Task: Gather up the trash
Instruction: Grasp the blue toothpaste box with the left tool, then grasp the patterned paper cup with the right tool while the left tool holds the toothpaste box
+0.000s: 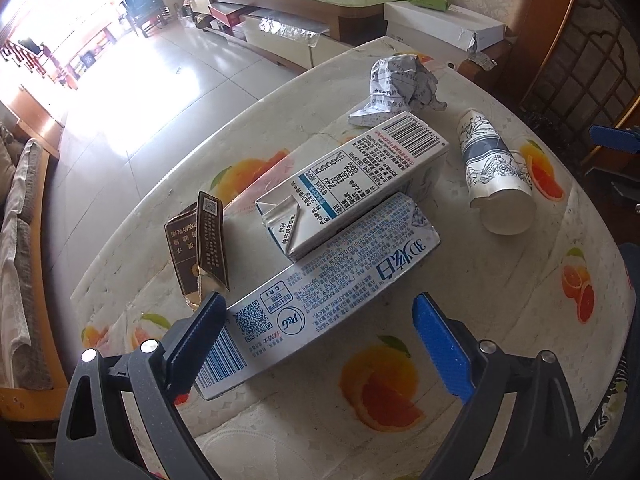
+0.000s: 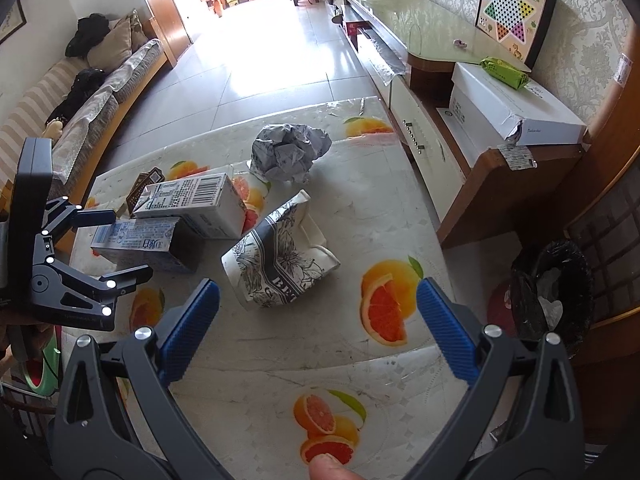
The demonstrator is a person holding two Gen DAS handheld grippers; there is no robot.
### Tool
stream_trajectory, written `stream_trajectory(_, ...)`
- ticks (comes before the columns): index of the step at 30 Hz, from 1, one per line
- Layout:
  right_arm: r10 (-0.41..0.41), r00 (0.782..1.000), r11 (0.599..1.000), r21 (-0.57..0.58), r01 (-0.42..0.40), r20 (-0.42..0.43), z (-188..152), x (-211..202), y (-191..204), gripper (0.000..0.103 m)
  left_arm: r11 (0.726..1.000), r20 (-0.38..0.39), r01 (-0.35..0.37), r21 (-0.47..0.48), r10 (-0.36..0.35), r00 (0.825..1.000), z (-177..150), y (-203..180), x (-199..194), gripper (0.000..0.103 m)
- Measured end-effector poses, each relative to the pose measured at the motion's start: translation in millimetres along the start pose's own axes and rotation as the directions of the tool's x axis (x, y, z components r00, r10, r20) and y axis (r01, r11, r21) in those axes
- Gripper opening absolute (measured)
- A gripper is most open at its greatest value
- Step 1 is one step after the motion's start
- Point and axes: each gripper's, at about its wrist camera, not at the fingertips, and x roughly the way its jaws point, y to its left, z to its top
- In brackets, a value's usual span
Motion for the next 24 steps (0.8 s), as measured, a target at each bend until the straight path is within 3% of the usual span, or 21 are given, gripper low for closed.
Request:
stream_trajectory(4, -0.001, 1.000, 1.000, 0.010, 0.001, -0.008, 0, 7, 0, 0.097, 0.990, -0.023, -0.068, 0.120, 0.072, 0.997, 2, -10, 10, 0.092)
stream_trajectory(8, 0.007, 1.000, 1.000, 0.018, -0.007, -0.010, -1, 9, 1, 0.097, 0.992, -0.031, -0.069, 0.106, 0.073, 0.997, 8, -3, 12, 0.092)
stream_trajectory(14, 0.008, 1.000, 1.000, 0.016, -0.008, -0.019, 1, 18, 4, 0.097, 0.974, -0.062, -0.125, 0.191, 0.139, 0.988, 8, -14, 24, 0.094)
stream_trajectory(15, 0.008, 1.000, 1.000, 0.016, -0.008, -0.018, 1, 18, 5, 0.097, 0.978, -0.089, -0.086, 0.188, 0.104, 0.991, 7, -16, 25, 0.089)
stream_trajectory(16, 0.010, 1.000, 1.000, 0.016, -0.009, -0.017, 2, 18, 5, 0.097, 0.983, -0.117, -0.040, 0.181, 0.062, 0.991, 6, -18, 26, 0.074)
stream_trajectory(17, 0.011, 1.000, 1.000, 0.016, -0.010, -0.016, 2, 18, 5, 0.097, 0.985, -0.135, -0.013, 0.175, 0.037, 0.990, 3, -20, 25, 0.066)
stream_trajectory(22, 0.018, 1.000, 1.000, 0.013, -0.018, -0.019, 3, 22, 3, 0.097, 0.996, -0.136, 0.034, 0.083, -0.022, 0.990, -7, -21, 14, 0.051)
stream_trajectory(24, 0.029, 0.999, 1.000, 0.012, -0.029, -0.027, 4, 26, 3, 0.097, 0.998, -0.120, 0.050, 0.035, -0.045, 0.992, -9, -22, 9, 0.049)
